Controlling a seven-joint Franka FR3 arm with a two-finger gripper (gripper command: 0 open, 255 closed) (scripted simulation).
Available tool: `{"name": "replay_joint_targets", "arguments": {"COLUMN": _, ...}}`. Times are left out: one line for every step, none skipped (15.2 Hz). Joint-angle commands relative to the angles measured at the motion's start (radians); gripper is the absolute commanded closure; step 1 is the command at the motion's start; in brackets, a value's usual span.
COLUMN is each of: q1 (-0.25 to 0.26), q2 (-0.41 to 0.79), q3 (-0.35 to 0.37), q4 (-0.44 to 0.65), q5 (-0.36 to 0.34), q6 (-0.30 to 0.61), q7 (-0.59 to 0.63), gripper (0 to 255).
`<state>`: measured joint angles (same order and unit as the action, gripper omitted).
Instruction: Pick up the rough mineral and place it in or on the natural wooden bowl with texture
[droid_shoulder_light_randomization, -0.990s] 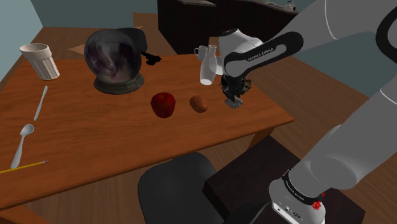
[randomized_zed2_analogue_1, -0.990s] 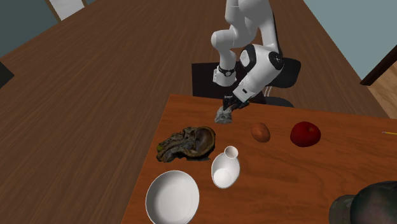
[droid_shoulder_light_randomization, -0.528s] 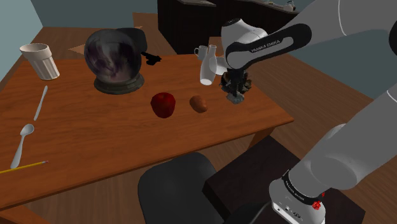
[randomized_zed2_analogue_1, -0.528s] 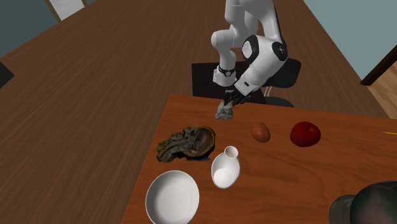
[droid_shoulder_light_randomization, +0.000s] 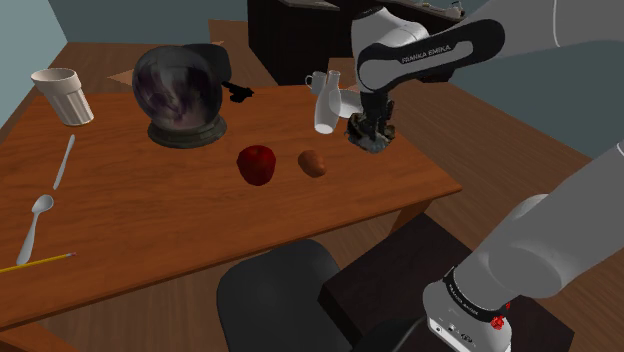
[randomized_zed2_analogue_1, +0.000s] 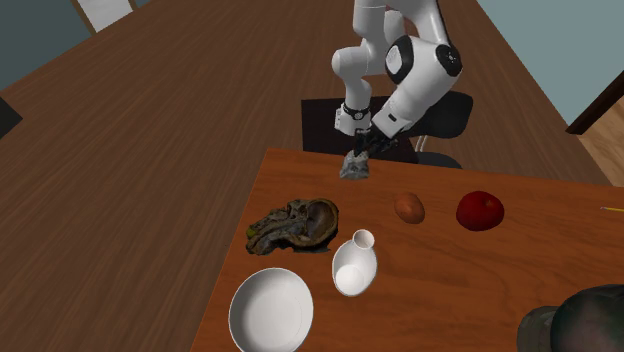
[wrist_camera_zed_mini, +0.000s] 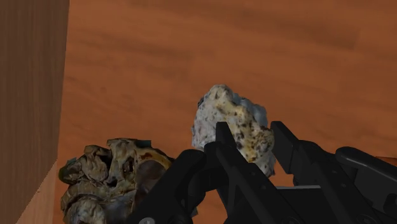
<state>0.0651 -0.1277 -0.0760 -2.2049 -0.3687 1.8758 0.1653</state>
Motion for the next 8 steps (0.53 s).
{"name": "replay_joint_targets", "arguments": {"q1": 0.0, "q2": -0.009, "q3": 0.001, "q4": 0.018, "q5": 0.003, "q6": -0.026, "q7": -0.009, "gripper": 255}}
{"name": "replay_joint_targets", "arguments": {"q1": 0.001, "q2": -0.013, "q3": 0.001, "q4": 0.027, "q5": 0.004, "q6": -0.038, "q7": -0.013, "gripper": 255}}
{"name": "replay_joint_targets", "arguments": {"q1": 0.001, "q2": -0.017, "q3": 0.002, "q4": 0.036, "q5": 0.005, "q6": -0.051, "q7": -0.016, "gripper": 255}}
{"name": "replay_joint_targets", "arguments": {"q1": 0.002, "q2": -0.021, "q3": 0.002, "q4": 0.045, "q5": 0.006, "q6": -0.064, "q7": -0.02, "gripper": 255}}
{"name": "replay_joint_targets", "arguments": {"q1": 0.002, "q2": -0.025, "q3": 0.003, "q4": 0.055, "q5": 0.008, "q6": -0.076, "q7": -0.024, "gripper": 255}}
{"name": "replay_joint_targets", "arguments": {"q1": 0.002, "q2": -0.028, "q3": 0.004, "q4": 0.065, "q5": 0.009, "q6": -0.089, "q7": -0.028, "gripper": 255}}
{"name": "replay_joint_targets", "arguments": {"q1": 0.003, "q2": -0.031, "q3": 0.004, "q4": 0.075, "q5": 0.01, "q6": -0.102, "q7": -0.032, "gripper": 255}}
{"name": "replay_joint_targets", "arguments": {"q1": 0.003, "q2": -0.035, "q3": 0.005, "q4": 0.085, "q5": 0.011, "q6": -0.114, "q7": -0.036, "gripper": 255}}
